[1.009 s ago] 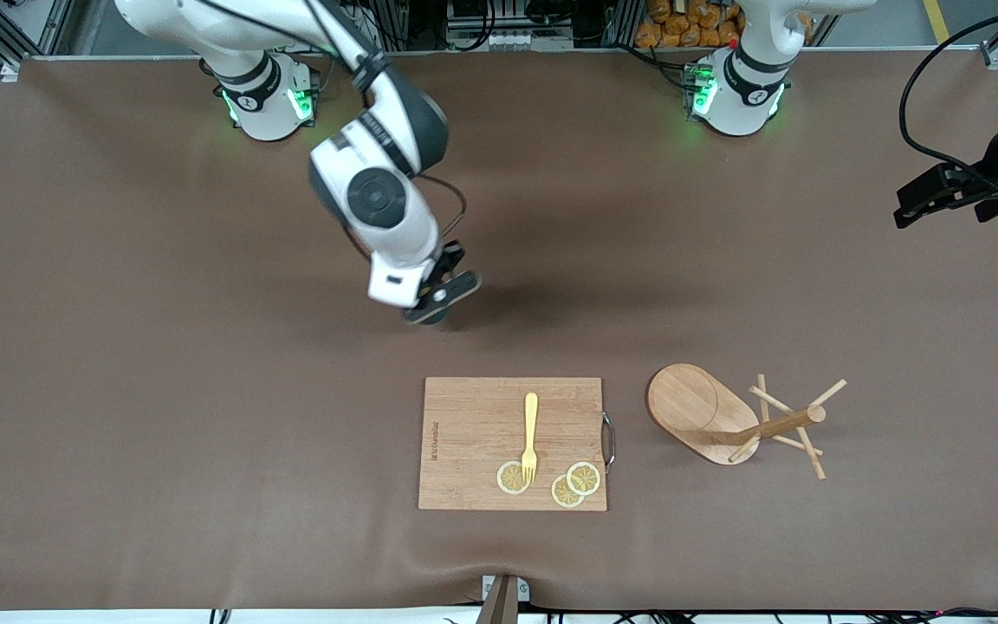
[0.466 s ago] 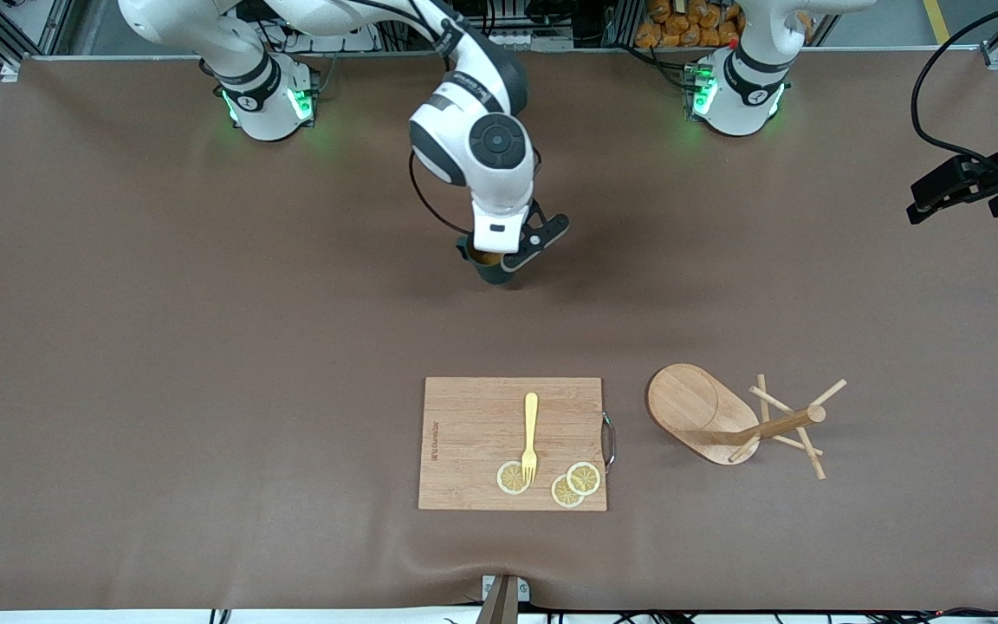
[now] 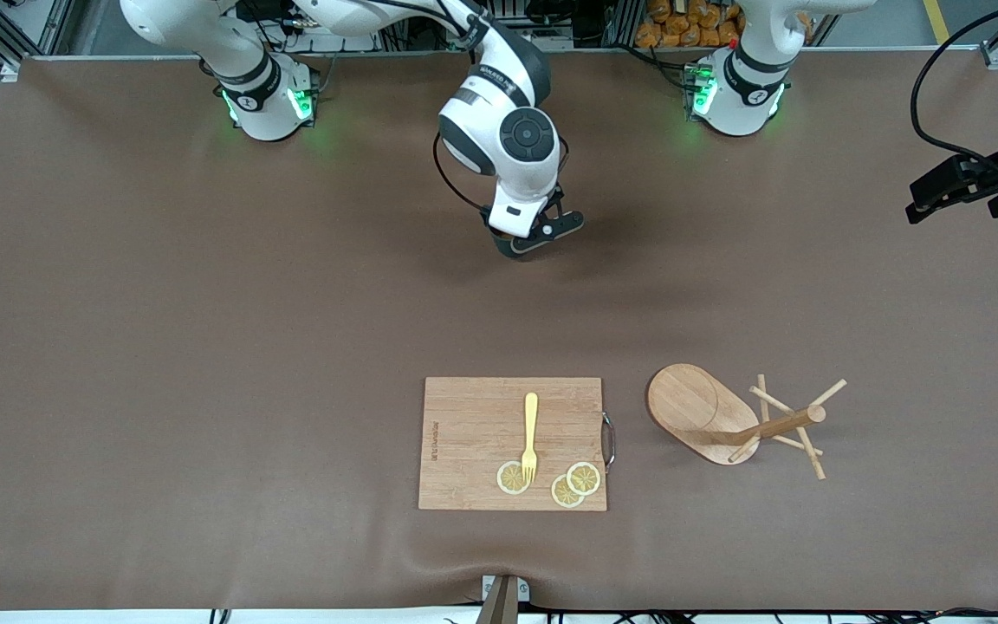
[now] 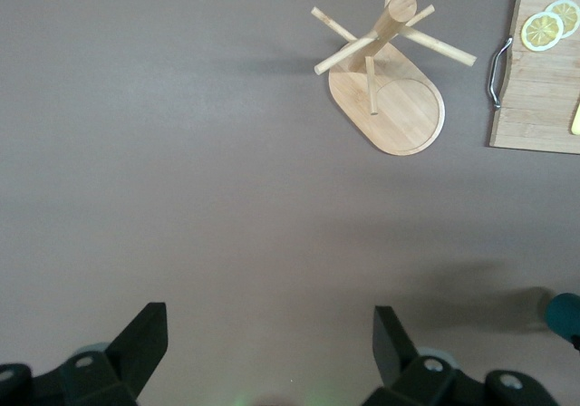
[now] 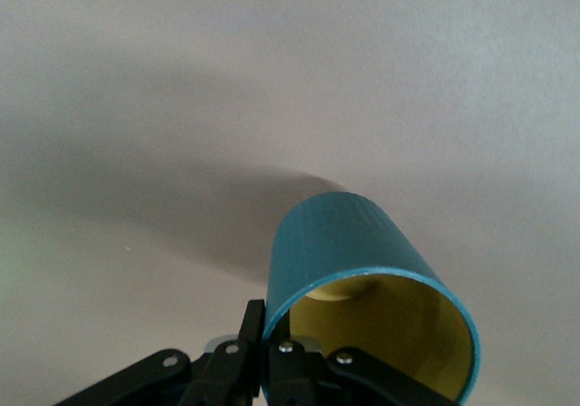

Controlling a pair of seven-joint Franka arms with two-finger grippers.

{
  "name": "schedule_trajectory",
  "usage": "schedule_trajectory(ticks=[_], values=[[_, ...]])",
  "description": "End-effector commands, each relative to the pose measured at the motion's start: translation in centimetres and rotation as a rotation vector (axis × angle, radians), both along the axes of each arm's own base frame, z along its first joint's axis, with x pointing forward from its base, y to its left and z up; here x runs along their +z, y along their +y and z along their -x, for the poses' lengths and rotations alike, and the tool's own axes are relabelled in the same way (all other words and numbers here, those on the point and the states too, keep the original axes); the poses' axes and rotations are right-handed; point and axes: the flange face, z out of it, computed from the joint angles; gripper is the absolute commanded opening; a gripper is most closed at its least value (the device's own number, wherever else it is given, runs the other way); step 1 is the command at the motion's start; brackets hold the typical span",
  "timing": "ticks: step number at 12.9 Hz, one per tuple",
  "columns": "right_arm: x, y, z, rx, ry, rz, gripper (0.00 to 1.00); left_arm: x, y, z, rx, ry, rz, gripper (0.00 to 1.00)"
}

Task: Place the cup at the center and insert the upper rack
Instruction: 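Lift the teal mug with the right gripper and carry it toward the table center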

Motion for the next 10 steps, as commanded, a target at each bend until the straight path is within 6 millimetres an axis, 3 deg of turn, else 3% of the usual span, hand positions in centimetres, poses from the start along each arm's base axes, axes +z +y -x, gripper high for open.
schedule_trajectory(ticks=[1, 5, 7, 10], values=[[-0.6, 0.8, 0.0, -0.129, 0.029, 0.025, 0.00, 0.3, -0.3, 0.3, -0.007, 0.001, 0.000, 1.00], [-2.6, 1.9, 1.2, -0.177, 0.038, 0.056, 0.00, 0.1, -0.4, 0.1, -0.019, 0.006, -0.002, 1.00], [-2.5, 2.0, 1.1, -0.178, 0.036, 0.052, 0.00, 0.1, -0.1, 0.2, -0.015, 0.006, 0.015, 1.00], [-4.2, 2.2, 0.9, -0.189, 0.041, 0.061, 0.00, -0.2, -0.1, 0.1, -0.019, 0.020, 0.006, 1.00]])
